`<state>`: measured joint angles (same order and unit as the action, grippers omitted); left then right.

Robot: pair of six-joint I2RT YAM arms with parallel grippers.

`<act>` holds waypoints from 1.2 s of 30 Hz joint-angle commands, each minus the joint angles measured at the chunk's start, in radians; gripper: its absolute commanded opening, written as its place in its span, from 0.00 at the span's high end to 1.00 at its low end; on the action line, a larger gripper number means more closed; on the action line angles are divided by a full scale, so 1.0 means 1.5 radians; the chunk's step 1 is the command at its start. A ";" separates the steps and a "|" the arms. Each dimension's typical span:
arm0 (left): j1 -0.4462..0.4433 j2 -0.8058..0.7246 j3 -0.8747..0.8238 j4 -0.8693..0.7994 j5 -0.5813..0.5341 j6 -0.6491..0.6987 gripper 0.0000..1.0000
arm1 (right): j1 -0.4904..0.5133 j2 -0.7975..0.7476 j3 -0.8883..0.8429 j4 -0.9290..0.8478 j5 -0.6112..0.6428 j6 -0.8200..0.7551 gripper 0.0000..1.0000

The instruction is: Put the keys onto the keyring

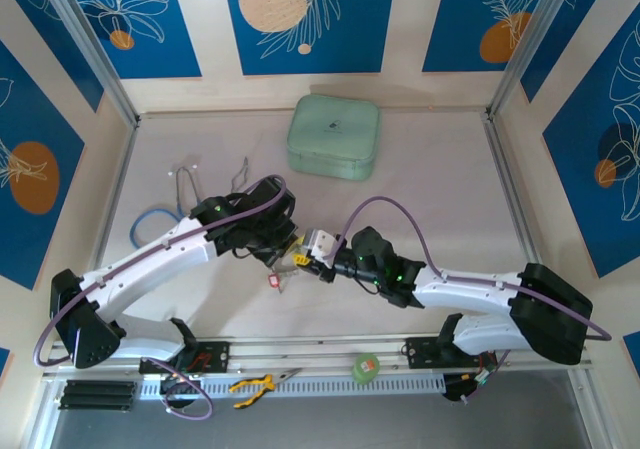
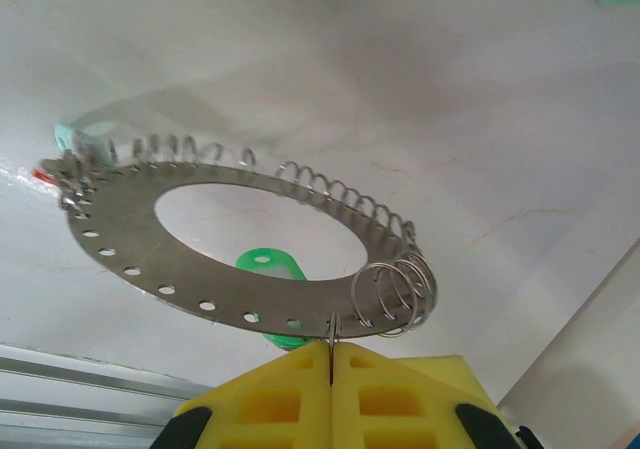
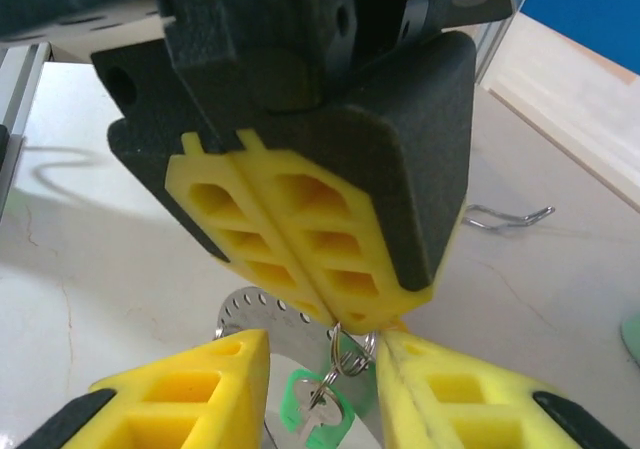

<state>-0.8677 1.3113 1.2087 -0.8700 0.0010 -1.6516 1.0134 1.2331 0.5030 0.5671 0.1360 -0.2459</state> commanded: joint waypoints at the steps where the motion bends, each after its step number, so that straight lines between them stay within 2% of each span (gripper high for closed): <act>1: 0.005 -0.016 -0.004 0.000 0.030 -0.102 1.00 | -0.003 0.007 0.018 0.025 0.009 -0.007 0.73; 3: 0.004 -0.016 -0.006 0.002 0.031 -0.103 1.00 | -0.003 0.010 0.018 0.025 0.009 -0.010 0.77; 15: 0.004 -0.014 -0.005 0.006 0.037 -0.103 1.00 | 0.001 0.044 0.021 0.046 0.029 -0.039 0.80; 22: 0.003 -0.019 -0.010 0.016 0.033 -0.104 1.00 | 0.001 0.049 0.027 0.068 0.033 -0.028 0.95; 25: 0.004 -0.035 -0.043 0.079 0.016 -0.089 0.99 | -0.002 0.044 0.025 0.061 0.024 -0.019 1.00; 27: 0.003 -0.057 -0.081 0.148 -0.010 -0.071 0.76 | -0.008 0.033 0.020 0.046 0.010 -0.010 1.00; 29: 0.007 -0.086 -0.109 0.201 -0.074 -0.013 0.55 | -0.018 0.015 0.021 0.005 -0.015 0.003 1.00; 31: 0.015 -0.107 -0.114 0.217 -0.142 0.084 0.42 | -0.035 -0.005 0.030 -0.051 -0.050 0.018 1.00; 33: 0.023 -0.127 -0.119 0.242 -0.218 0.230 0.35 | -0.054 -0.024 0.034 -0.098 -0.086 0.030 1.00; 36: 0.028 -0.166 -0.150 0.346 -0.312 0.553 0.28 | -0.089 -0.043 0.049 -0.156 -0.150 0.044 1.00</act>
<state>-0.8379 1.1141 1.0164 -0.5205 -0.2729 -1.3037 0.9154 1.2118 0.5201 0.4168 0.0364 -0.2226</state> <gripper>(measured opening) 0.703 0.054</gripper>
